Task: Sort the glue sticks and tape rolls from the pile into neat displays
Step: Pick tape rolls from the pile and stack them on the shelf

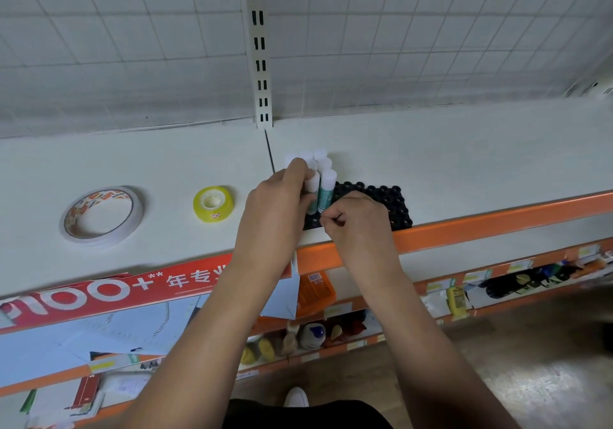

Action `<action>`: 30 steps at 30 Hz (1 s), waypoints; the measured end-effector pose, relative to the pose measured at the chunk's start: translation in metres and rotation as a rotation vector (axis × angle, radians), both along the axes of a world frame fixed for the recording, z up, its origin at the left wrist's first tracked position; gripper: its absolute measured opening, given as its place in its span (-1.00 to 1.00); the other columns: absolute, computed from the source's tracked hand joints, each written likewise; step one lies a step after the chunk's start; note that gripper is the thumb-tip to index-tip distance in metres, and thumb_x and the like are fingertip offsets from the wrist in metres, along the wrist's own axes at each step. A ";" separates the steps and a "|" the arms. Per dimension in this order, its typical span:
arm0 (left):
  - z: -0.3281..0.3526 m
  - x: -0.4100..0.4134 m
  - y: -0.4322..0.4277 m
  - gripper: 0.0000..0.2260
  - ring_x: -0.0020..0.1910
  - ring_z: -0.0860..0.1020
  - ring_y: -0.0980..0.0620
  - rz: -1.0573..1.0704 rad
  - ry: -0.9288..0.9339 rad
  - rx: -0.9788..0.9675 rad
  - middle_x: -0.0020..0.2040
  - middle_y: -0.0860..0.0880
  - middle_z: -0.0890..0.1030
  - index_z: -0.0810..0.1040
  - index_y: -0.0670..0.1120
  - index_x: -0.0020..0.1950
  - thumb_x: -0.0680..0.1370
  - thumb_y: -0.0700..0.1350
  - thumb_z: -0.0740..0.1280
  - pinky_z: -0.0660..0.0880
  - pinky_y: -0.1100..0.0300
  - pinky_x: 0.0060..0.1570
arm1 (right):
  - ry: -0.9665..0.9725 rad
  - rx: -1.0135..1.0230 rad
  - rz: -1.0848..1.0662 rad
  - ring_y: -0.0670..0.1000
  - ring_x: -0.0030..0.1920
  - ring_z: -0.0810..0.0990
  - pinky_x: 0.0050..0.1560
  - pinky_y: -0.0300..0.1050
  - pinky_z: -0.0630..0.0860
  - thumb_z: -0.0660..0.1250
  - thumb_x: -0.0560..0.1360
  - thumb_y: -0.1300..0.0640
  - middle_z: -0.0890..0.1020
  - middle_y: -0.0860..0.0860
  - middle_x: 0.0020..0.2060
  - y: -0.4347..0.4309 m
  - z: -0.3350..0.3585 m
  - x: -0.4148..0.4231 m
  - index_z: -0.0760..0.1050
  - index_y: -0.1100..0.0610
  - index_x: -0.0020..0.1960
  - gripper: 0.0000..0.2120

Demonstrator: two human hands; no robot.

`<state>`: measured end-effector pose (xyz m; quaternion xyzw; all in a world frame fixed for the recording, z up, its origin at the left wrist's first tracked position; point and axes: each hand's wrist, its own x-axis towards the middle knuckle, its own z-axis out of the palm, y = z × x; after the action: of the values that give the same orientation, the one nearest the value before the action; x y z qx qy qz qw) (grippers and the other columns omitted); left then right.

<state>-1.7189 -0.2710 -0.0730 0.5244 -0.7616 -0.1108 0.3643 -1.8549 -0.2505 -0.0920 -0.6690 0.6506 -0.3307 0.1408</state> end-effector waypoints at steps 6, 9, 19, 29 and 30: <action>-0.003 -0.008 0.005 -0.80 -0.12 0.61 -0.20 0.041 0.033 0.004 -0.02 -0.13 0.64 0.43 -0.14 0.06 0.50 -0.25 0.38 0.56 -0.07 -0.19 | 0.020 0.008 0.010 -0.01 -0.17 0.58 -0.08 -0.07 0.55 0.42 0.46 0.32 0.62 0.07 -0.12 0.001 0.001 -0.001 0.67 0.22 -0.17 -0.93; -0.003 -0.007 0.007 -0.77 -0.15 0.60 -0.20 0.048 0.034 -0.001 -0.07 -0.12 0.64 0.43 -0.13 0.14 0.52 -0.23 0.36 0.55 -0.07 -0.21 | 0.066 0.077 0.031 -0.01 -0.08 0.59 0.00 -0.08 0.55 0.39 0.49 0.27 0.62 0.07 -0.02 0.005 0.010 -0.001 0.68 0.18 -0.01 -0.88; 0.009 0.067 0.023 -0.78 -0.17 0.60 -0.15 0.123 -0.162 0.036 -0.15 -0.05 0.66 0.44 -0.03 0.19 0.55 -0.14 0.30 0.53 -0.03 -0.22 | 0.100 0.069 0.212 -0.17 -0.26 0.53 -0.18 -0.29 0.49 0.35 0.47 0.20 0.57 -0.18 -0.24 0.022 0.051 0.048 0.64 -0.02 -0.01 -0.82; 0.014 0.238 0.068 -0.84 -0.01 0.58 -0.09 0.560 -0.328 0.077 -0.04 0.04 0.64 0.58 0.04 0.05 0.53 0.04 0.30 0.49 0.08 -0.16 | 0.111 0.021 0.518 -0.05 -0.13 0.59 -0.07 -0.07 0.57 0.37 0.45 0.10 0.65 -0.10 -0.16 -0.008 0.041 0.216 0.62 -0.01 -0.05 -0.89; 0.013 0.254 0.074 -0.84 0.00 0.57 -0.09 0.581 -0.336 0.087 -0.04 0.04 0.63 0.58 0.04 0.05 0.54 0.05 0.30 0.48 0.08 -0.15 | 0.113 0.003 0.543 -0.03 -0.12 0.60 -0.08 -0.05 0.57 0.37 0.45 0.10 0.65 -0.09 -0.17 -0.008 0.041 0.235 0.62 0.00 -0.06 -0.91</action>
<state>-1.4650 -0.1972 -0.0595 0.7454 -0.6243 0.0532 0.2275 -1.6199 -0.2582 -0.0508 -0.8360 0.4548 -0.2419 0.1889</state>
